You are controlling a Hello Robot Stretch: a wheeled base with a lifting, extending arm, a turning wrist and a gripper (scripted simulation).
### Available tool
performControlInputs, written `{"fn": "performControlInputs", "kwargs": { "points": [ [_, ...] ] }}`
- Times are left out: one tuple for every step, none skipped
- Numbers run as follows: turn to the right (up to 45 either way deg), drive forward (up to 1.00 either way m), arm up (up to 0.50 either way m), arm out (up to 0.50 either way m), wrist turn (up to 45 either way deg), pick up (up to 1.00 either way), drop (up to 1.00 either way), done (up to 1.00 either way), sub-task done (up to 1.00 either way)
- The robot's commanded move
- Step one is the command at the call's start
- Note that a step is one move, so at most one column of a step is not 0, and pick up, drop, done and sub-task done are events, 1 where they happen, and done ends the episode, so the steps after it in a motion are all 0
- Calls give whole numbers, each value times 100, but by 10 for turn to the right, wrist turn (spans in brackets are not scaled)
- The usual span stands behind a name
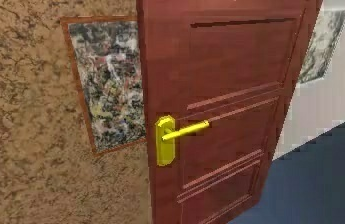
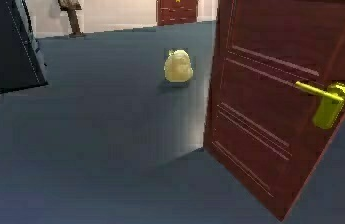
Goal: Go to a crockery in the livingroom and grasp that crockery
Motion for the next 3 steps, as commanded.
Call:
{"fn": "performControlInputs", "kwargs": {
  "points": [
    [450,0,0,0,0,0,0,0,0],
    [390,0,0,0,0,0,0,0,0],
    [0,100,0,0,0,0,0,0,0]
  ]
}}
